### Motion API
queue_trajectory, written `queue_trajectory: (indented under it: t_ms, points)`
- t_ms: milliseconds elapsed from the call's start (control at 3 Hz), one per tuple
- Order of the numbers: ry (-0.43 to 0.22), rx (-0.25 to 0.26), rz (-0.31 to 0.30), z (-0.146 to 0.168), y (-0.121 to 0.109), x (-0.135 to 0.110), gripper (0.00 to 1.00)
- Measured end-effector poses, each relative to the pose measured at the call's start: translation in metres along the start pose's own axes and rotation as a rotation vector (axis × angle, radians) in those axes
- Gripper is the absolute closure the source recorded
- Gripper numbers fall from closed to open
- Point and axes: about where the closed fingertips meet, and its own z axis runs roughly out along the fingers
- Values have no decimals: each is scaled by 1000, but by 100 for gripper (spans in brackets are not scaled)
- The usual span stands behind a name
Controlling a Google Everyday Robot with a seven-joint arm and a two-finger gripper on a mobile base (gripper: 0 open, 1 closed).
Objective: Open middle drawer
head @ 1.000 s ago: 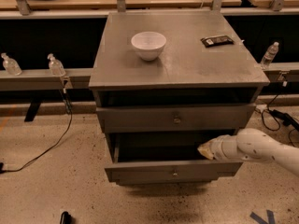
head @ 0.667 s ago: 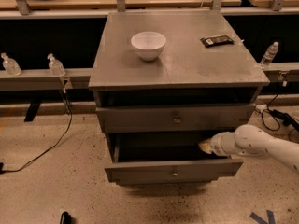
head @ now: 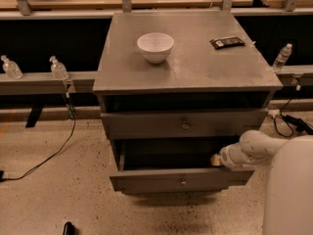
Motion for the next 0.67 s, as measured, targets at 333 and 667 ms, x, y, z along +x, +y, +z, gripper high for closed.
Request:
queue_trajectory:
  t_ms: [333, 667]
  points:
    - [27, -3, 96, -3, 3, 22, 100]
    - [33, 0, 107, -5, 4, 25, 100]
